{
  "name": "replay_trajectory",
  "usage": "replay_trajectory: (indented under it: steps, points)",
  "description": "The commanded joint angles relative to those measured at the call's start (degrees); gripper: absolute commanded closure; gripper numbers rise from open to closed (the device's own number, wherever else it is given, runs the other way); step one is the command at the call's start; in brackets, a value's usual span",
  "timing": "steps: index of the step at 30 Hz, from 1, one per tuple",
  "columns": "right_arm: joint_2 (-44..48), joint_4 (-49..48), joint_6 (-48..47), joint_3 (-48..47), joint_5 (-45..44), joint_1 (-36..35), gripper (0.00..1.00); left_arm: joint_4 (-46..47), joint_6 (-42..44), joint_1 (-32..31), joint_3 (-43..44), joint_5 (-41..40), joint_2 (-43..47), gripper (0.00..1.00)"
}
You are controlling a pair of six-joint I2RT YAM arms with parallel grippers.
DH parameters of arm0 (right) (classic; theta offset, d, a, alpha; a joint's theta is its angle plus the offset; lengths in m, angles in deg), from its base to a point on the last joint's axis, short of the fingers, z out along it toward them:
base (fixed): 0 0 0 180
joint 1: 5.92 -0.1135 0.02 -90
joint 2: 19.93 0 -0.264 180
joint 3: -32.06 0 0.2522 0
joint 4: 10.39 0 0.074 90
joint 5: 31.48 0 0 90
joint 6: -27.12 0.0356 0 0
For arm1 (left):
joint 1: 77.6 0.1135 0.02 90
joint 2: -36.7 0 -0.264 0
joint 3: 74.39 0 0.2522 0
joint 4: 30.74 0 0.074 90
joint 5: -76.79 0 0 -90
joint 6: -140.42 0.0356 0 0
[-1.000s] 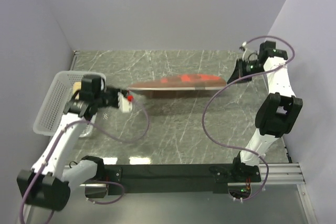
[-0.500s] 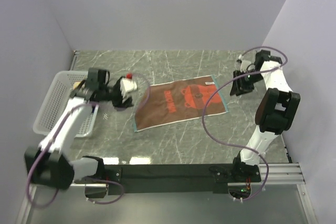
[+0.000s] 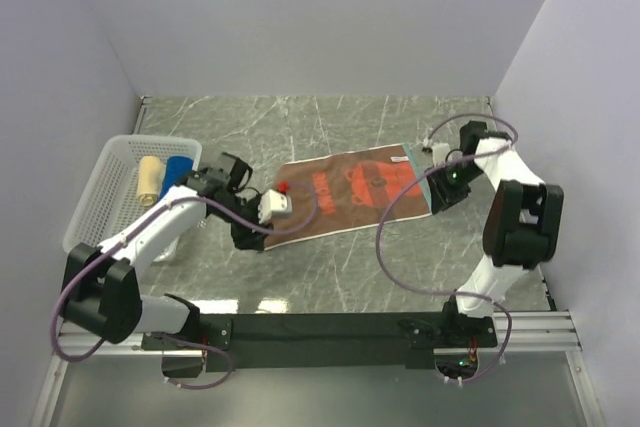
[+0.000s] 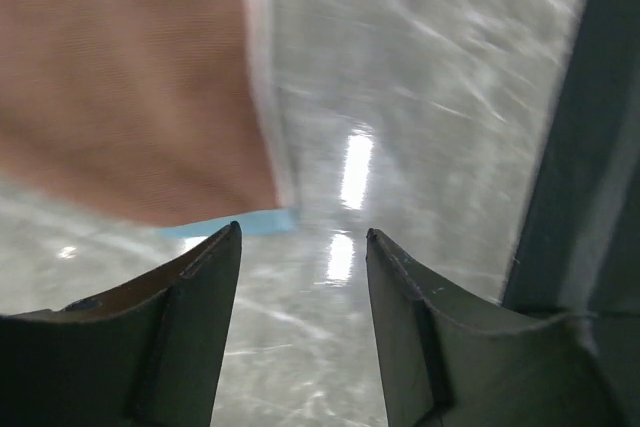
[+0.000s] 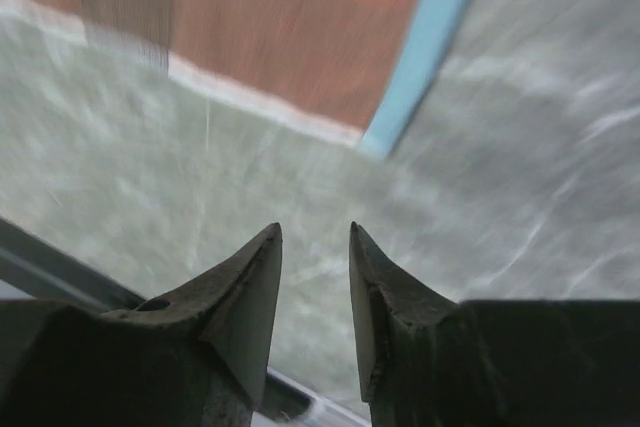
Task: Roll the towels
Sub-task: Flatten the towel
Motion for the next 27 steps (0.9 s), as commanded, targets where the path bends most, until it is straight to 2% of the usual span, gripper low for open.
replay_trajectory:
  steps: [1, 4, 7, 12, 18, 22, 23, 26, 27]
  points:
    - [11.02, -6.67, -10.90, 7.61, -6.07, -2.41, 0.58, 3.14, 3.24, -3.24, -4.77, -5.95, 3.18, 0.41]
    - [13.85, -11.33, -14.59, 12.46, -8.71, -4.44, 0.55, 5.08, 2.80, -3.33, -6.63, -6.48, 2.48, 0.42]
    - [12.20, -15.64, -15.22, 13.97, -13.71, -8.22, 0.51, 7.00, 2.01, -3.42, -7.33, -7.19, 2.65, 0.40]
    - [6.48, -16.00, -12.84, 10.99, -15.31, -11.12, 0.46, 8.33, 2.44, -3.33, -8.30, -7.72, 4.05, 0.39]
    - [2.08, -16.62, -15.47, 10.72, -17.33, -11.83, 0.43, 9.47, 6.93, -3.16, -11.55, -6.14, 6.78, 0.34]
    - [-0.73, -16.88, -15.74, 10.98, -18.48, -12.36, 0.43, 10.00, 6.23, -3.24, -10.94, -5.35, 3.28, 0.32]
    - [-1.17, -17.49, -15.74, 11.07, -18.65, -12.36, 0.44, 10.26, 6.05, -3.24, -10.85, -5.17, 2.57, 0.33]
    - [-3.10, -17.59, -14.95, 10.81, -18.92, -12.80, 0.58, 13.33, 5.43, -3.24, -11.11, -5.78, 0.46, 0.34]
    - [-3.72, -17.50, -14.78, 10.46, -18.83, -12.89, 0.73, 14.13, 5.69, -3.33, -11.11, -5.87, -0.33, 0.34]
